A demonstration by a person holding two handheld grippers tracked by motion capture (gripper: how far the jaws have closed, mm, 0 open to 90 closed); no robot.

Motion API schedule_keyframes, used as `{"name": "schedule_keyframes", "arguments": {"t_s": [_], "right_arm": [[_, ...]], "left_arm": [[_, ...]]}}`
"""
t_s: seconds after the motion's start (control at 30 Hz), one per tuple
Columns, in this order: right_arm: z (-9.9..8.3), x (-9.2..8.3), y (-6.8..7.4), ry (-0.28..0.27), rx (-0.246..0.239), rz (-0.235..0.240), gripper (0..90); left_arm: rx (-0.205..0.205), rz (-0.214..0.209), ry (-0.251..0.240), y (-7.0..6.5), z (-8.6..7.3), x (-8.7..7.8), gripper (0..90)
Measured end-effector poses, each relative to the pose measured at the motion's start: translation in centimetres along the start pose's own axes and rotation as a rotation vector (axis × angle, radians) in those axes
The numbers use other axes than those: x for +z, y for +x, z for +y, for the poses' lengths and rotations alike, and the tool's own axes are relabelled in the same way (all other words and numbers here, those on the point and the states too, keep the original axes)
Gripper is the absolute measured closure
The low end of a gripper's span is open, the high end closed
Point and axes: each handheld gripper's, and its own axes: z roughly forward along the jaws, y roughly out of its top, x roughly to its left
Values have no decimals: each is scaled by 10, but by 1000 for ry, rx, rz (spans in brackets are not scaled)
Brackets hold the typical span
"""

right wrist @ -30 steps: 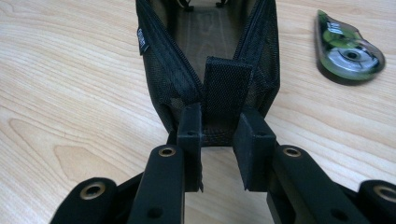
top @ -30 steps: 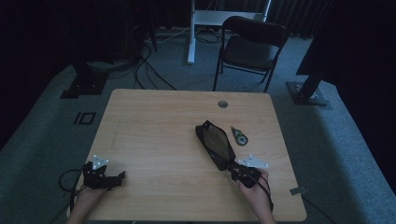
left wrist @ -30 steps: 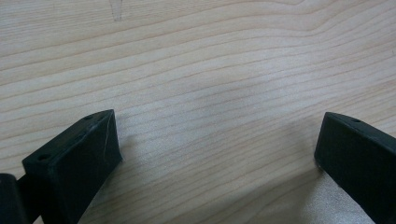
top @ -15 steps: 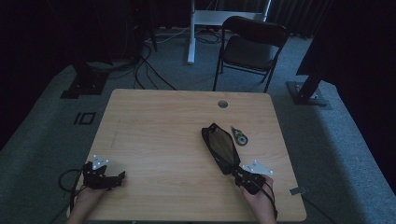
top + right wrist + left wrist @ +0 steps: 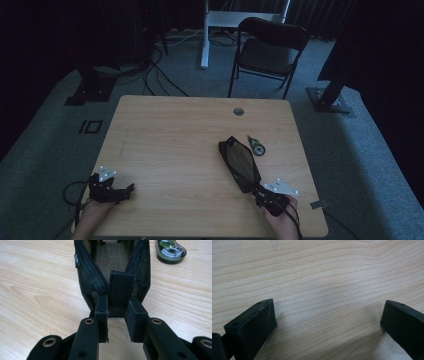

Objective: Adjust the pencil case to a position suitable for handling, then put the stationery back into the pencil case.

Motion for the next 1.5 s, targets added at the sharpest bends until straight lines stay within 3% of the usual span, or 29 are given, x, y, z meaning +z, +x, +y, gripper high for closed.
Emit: {"name": "schedule_keyframes", "arguments": {"t_s": [0.5,0.8,0.97,1.17,1.5], "right_arm": [[18,-13,-7,-70,0,6,605],[35,-16,-12,-127,-6,-7,464],[45,-18,-16,-147,-32,-15,440],[58,-13,-30,-153,-17,9,354],[65,2,-48,-156,5,2,312]], "left_arm": [[0,0,0,0,0,0,1],[0,0,0,0,0,0,1],[0,0,0,0,0,0,2],[0,0,0,0,0,0,1],[0,0,0,0,0,0,1]]}}
